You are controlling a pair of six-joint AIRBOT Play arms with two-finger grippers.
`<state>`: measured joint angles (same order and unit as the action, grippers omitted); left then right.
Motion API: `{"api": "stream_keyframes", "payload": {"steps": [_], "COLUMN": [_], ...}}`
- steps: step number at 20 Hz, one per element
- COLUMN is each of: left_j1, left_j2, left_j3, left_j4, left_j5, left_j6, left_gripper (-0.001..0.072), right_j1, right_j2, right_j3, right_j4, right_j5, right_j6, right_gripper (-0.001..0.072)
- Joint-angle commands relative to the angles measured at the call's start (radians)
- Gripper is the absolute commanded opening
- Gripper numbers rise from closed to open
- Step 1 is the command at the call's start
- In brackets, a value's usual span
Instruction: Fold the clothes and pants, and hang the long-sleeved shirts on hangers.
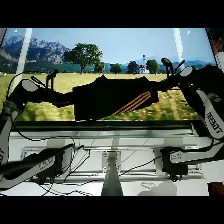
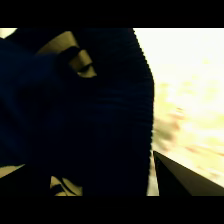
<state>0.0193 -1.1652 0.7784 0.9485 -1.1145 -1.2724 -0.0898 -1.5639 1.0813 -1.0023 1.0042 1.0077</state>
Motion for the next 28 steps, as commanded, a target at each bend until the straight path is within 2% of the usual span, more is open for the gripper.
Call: {"api": "stream_keyframes", "payload": {"steps": [1,4,6,7,9,10,16,19,21,24,28], "left_j1": [-0.001,-0.001,-0.001,-0.001,-0.001,-0.001,0.034,0.041,0.041,0.041,0.041], "left_j2": [0.000,0.000,0.000,0.000,0.000,0.000,0.001,0.003,0.012,0.041,0.052], "left_j3": [-0.001,-0.001,-0.001,-0.001,-0.001,0.000,0.067,0.146,0.190,0.205,0.205], "left_j4": [0.000,0.000,0.000,0.000,0.000,0.000,0.002,0.000,0.000,0.000,0.000], "left_j5": [0.013,0.013,0.018,0.024,0.037,0.048,0.072,0.072,0.072,0.072,0.072], "left_j6": [0.000,0.000,0.000,0.000,0.000,0.000,0.009,0.043,0.043,0.043,0.043], "left_gripper": [0.0692,0.0693,0.0692,0.0693,0.0693,0.0693,0.0693,0.0692,0.0693,0.0692,0.0692], "right_j1": [0.016,0.022,0.051,0.075,0.129,0.145,0.068,-0.073,-0.199,-0.420,-0.740], "right_j2": [-0.103,-0.183,-0.209,-0.215,-0.211,-0.204,-0.075,0.072,0.173,0.312,0.459], "right_j3": [0.062,0.065,0.065,0.065,0.066,0.069,0.216,0.255,0.257,0.257,0.257], "right_j4": [0.150,0.345,0.375,0.374,0.377,0.380,0.335,0.235,0.121,-0.073,-0.252], "right_j5": [0.136,0.242,0.209,0.170,0.048,0.004,-0.042,-0.059,-0.058,-0.025,0.107], "right_j6": [0.058,0.042,0.043,0.043,0.043,0.042,0.064,0.143,0.238,0.467,0.726], "right_gripper": [0.0679,0.0677,0.0676,0.0606,0.0121,0.0025,0.0024,0.0024,0.0024,0.0024,0.0024]}}
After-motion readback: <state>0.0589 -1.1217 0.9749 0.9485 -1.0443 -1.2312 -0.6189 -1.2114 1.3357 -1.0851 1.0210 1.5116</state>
